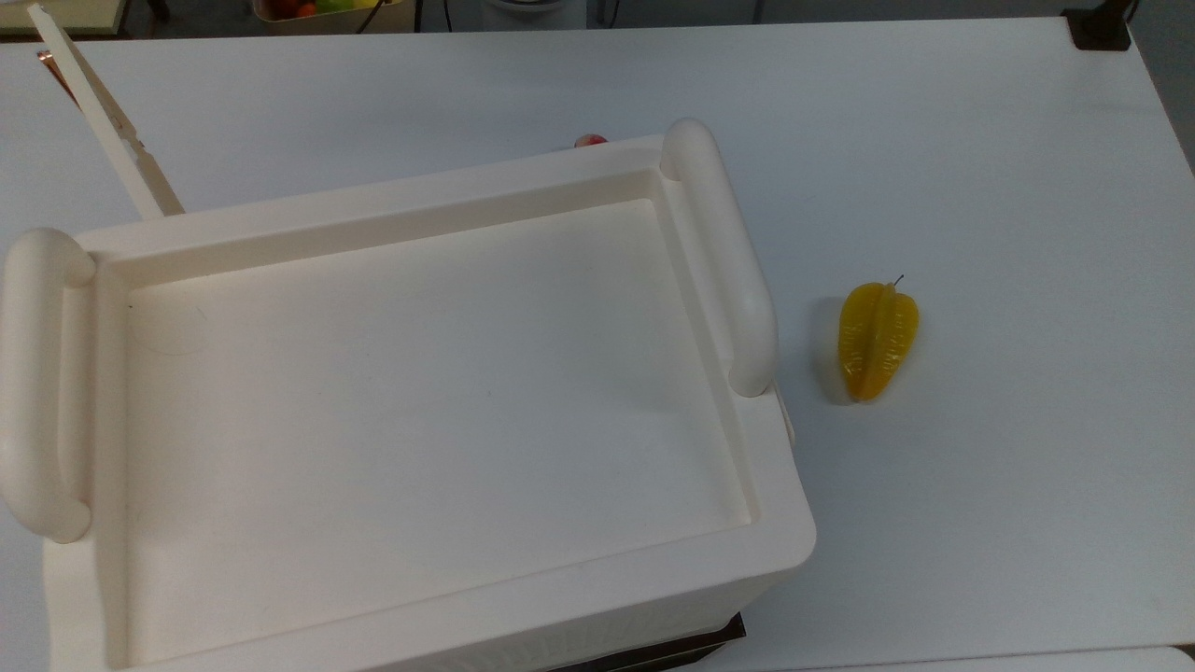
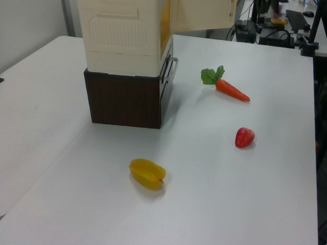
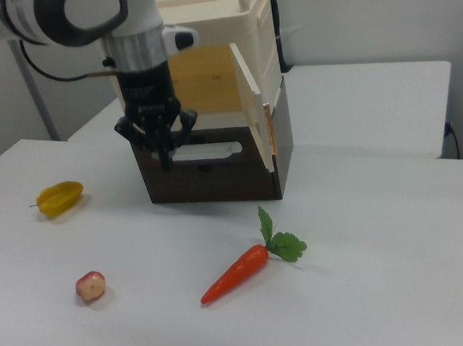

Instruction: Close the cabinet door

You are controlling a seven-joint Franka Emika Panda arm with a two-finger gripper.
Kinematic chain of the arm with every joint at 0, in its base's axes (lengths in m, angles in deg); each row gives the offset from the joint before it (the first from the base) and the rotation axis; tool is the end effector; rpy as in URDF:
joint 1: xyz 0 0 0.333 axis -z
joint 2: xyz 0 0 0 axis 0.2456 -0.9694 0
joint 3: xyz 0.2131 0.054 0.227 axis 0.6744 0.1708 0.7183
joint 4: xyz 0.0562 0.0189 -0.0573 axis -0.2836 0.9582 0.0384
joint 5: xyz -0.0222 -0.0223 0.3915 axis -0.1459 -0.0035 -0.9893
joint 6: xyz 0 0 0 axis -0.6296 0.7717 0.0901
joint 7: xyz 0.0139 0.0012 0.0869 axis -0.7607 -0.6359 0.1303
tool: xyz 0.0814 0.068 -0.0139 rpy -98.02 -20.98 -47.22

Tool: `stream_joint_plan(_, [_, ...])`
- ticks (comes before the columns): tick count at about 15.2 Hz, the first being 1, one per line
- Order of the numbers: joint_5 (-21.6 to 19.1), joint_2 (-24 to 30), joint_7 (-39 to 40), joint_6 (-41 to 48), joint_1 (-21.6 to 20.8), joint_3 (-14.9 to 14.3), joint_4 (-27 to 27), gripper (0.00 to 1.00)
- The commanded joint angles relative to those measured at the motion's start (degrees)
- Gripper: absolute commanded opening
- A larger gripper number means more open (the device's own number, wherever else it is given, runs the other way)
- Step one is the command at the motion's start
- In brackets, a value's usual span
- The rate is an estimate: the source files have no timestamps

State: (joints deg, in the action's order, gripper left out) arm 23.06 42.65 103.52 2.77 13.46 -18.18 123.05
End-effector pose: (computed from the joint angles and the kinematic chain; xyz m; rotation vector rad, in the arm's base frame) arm 0.5389 -0.1354 0.6292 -3.0545 -0.6948 0.0596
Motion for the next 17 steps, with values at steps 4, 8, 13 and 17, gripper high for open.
stream_joint_plan(4, [-0.9, 0.4, 23.2, -3.3, 4.9, 0.0, -5.2, 0.00])
stream_joint_plan(8, [-2.0, -0.8, 31.4, -12.9, 9.1, 0.1, -5.1, 0.00])
stream_joint_plan(13, [-10.5, -4.1, 43.4, -23.5, 15.5, 0.1, -5.3, 0.00])
stream_joint_plan(17, [-18.3, -8.8, 50.6, -34.0, 18.1, 0.1, -5.3, 0.00])
